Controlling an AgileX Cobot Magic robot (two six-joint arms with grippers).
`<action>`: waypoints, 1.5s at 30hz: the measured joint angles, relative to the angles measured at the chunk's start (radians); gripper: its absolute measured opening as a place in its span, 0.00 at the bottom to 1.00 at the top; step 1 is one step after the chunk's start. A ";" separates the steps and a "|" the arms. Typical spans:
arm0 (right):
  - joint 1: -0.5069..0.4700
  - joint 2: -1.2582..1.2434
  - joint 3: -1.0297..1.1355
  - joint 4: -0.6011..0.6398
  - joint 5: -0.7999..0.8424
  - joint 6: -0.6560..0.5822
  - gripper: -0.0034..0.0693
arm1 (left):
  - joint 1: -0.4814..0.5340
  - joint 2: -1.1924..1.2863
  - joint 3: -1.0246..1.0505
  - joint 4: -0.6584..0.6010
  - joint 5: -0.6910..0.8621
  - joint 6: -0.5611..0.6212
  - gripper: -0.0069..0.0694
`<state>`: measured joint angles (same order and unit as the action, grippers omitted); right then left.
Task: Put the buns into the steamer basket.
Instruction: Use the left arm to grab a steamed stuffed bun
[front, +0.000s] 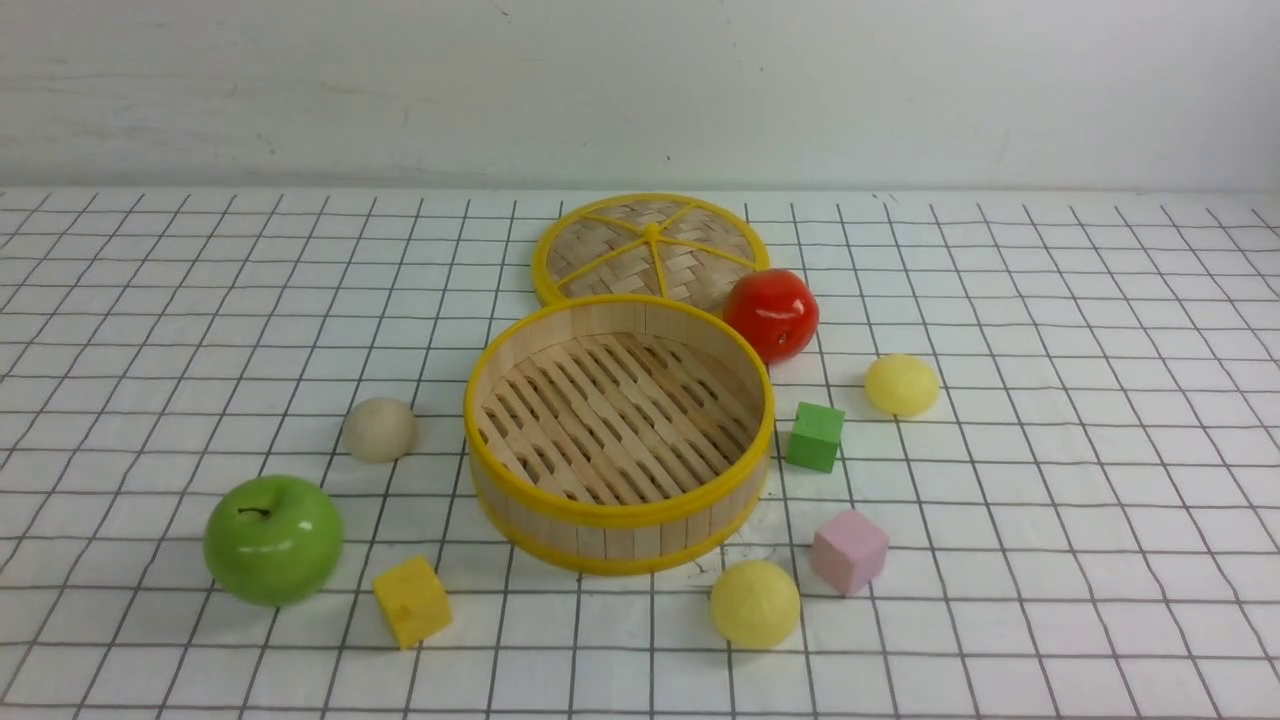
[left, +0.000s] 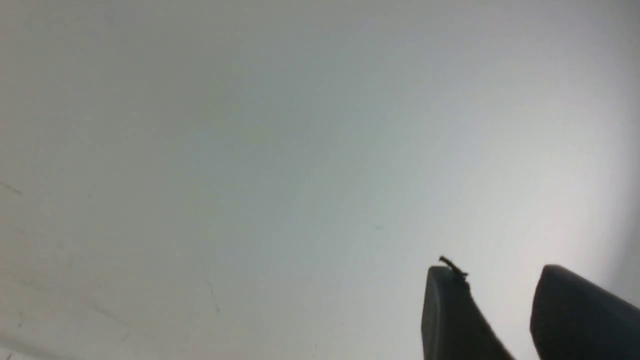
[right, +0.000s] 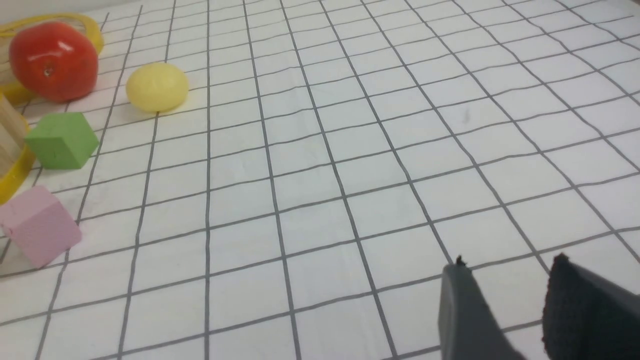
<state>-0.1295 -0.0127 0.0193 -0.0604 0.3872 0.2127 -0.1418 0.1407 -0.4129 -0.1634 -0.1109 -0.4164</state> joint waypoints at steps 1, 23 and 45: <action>0.000 0.000 0.000 0.000 0.000 0.000 0.38 | 0.000 0.047 -0.073 -0.004 0.088 -0.002 0.40; 0.000 0.000 0.000 0.000 0.000 0.000 0.38 | 0.000 0.983 -0.341 -0.117 0.583 0.031 0.40; 0.000 0.000 0.000 0.000 0.000 0.000 0.38 | 0.000 1.833 -1.215 0.126 1.058 0.055 0.40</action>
<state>-0.1295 -0.0127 0.0193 -0.0604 0.3872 0.2127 -0.1418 1.9740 -1.6281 -0.0372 0.9474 -0.3614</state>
